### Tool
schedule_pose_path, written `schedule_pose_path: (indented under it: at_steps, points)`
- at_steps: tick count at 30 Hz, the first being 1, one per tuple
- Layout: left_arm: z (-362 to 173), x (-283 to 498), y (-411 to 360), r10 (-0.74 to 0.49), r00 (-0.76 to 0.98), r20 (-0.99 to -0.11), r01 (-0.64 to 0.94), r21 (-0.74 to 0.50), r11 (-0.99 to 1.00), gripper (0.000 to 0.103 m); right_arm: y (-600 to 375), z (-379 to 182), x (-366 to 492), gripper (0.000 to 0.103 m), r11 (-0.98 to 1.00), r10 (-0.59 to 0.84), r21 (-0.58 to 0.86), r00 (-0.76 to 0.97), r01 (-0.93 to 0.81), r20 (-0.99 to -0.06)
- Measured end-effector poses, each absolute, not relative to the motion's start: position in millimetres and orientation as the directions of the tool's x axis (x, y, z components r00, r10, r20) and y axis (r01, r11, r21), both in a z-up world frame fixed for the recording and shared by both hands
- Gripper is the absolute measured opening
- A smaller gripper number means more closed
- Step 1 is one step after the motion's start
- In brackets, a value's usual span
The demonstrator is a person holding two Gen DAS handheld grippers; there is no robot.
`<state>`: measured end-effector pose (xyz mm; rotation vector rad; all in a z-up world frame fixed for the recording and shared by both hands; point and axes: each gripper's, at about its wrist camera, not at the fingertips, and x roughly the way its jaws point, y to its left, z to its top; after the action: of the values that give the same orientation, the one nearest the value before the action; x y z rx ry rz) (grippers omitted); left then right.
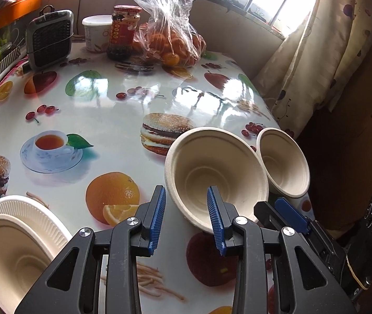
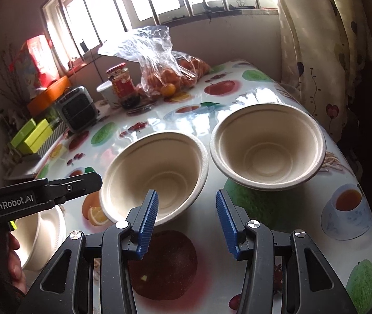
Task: Organize plates and bowls
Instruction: 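Move the right tool to another beige bowl while the left tool approaches a bowl rim, then close the right tool on the beige bowl rim while the left tool grips another bowl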
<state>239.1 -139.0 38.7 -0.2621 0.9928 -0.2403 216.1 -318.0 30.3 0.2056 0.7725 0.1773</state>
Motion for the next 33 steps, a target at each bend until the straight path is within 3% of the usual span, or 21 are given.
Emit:
schedule_pose_path:
  at_steps: [25,33]
  points:
    - [18,257,-143,-0.317,0.507,-0.802,0.017,-0.358,0.934,0.03,-327,22,240,0.018,0.956,0.268,0.273,0.686,-0.105,-0.676]
    - [16,258,-142,-0.306,0.502,-0.809,0.014,-0.346,0.938,0.025,-327,22,240,0.015,0.956,0.267,0.275,0.687,-0.102,-0.676]
